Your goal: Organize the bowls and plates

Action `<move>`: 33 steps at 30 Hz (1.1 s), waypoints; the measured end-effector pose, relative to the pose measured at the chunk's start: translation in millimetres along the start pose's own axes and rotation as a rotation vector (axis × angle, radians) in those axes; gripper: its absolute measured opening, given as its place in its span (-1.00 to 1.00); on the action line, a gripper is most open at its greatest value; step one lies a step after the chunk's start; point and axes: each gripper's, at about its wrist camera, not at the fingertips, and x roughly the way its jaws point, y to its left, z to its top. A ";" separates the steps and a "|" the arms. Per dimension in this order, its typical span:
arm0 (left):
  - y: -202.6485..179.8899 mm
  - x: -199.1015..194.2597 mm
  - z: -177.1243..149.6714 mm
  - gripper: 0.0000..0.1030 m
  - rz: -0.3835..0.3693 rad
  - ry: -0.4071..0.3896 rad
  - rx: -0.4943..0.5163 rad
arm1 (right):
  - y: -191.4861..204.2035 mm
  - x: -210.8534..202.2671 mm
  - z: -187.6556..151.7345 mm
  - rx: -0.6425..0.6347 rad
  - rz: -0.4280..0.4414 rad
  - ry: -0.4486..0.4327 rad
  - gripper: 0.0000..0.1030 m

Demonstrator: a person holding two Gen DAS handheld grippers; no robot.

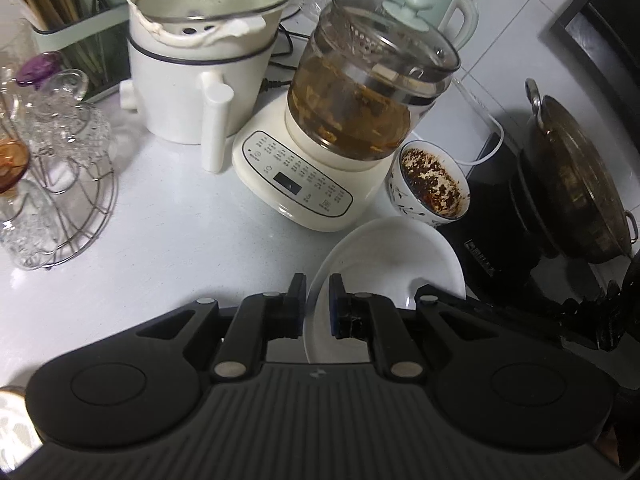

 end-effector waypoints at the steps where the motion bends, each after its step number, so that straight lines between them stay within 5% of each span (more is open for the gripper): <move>1: 0.0 -3.7 -0.9 -0.76 0.003 -0.002 -0.003 | 2.5 -2.7 -0.2 -0.004 0.003 0.001 -0.72; 17: 12.7 -46.3 -33.0 -0.75 0.018 -0.071 -0.081 | 29.6 -26.2 -3.9 -0.086 0.052 0.004 -0.70; 33: 52.4 -55.7 -65.1 -0.75 0.071 -0.092 -0.234 | 56.4 -2.4 -13.1 -0.157 0.116 0.116 -0.70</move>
